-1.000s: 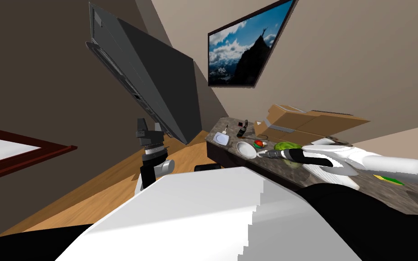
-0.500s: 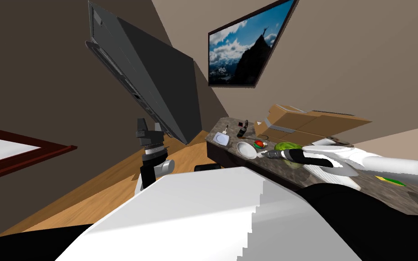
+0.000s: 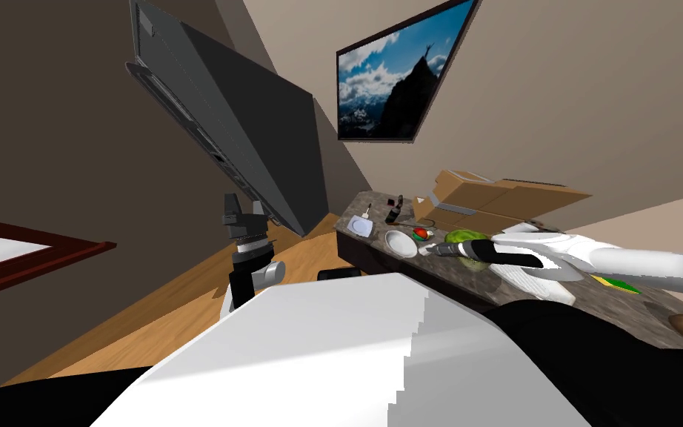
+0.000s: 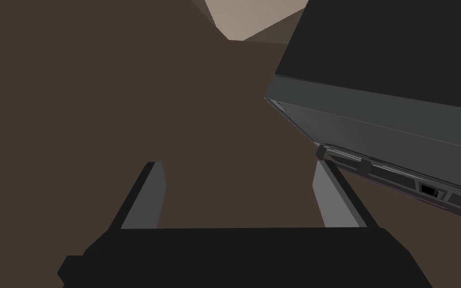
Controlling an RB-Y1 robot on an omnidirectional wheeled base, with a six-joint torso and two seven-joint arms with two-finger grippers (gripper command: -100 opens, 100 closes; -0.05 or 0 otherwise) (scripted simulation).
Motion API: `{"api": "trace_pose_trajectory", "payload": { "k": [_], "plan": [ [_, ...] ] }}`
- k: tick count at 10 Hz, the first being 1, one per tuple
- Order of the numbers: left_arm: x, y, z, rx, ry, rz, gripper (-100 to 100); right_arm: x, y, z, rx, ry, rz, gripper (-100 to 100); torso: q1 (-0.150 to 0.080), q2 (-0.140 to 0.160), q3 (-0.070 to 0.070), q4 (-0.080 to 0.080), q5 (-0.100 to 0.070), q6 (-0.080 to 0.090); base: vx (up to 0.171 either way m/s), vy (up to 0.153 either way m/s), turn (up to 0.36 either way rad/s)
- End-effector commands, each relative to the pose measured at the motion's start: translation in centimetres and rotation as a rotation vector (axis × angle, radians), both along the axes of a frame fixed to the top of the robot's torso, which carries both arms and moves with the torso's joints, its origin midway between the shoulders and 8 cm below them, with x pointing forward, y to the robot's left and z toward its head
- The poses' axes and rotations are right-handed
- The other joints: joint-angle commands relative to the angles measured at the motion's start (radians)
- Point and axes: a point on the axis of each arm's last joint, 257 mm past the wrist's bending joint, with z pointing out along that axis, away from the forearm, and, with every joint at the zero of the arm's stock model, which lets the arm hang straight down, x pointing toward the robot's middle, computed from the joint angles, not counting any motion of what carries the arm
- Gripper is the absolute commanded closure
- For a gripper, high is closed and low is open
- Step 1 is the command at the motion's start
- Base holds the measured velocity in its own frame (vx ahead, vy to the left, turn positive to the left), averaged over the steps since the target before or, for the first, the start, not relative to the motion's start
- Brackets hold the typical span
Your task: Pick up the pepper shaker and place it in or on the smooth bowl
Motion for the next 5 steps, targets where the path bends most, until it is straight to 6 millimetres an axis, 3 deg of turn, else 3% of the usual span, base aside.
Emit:
{"api": "trace_pose_trajectory", "payload": {
  "k": [1,2,3,4,5],
  "plan": [
    [0.0,0.0,0.0,0.0,0.0,0.0,0,0.9,0.4,0.7,0.002,0.004,0.011,100,0.0,0.0,0.0,0.0,0.0,0.0,-0.042,-0.007,-0.087],
    [0.0,0.0,0.0,0.0,0.0,0.0,0,0.6,0.3,0.5,0.0,0.002,0.008,100,0.0,0.0,0.0,0.0,0.0,0.0,-0.017,-0.003,-0.01],
    [0.0,0.0,0.0,0.0,0.0,0.0,0,0.7,0.4,0.5,0.002,0.002,0.007,0,0.0,-0.001,0.0,0.0,-0.001,0.0,0.0,0.0,0.0],
    [0.0,0.0,0.0,0.0,0.0,0.0,0,-0.5,0.2,-0.4,0.0,0.012,0.001,100,0.0,-0.002,-0.001,0.0,0.0,0.0,-0.097,-0.016,-0.237],
    [0.0,0.0,0.0,0.0,0.0,0.0,0,-1.3,0.3,-1.3,-0.003,0.009,-0.002,100,-0.002,0.005,0.002,0.0,-0.001,0.004,-0.19,0.052,-0.378]
  ]
}}
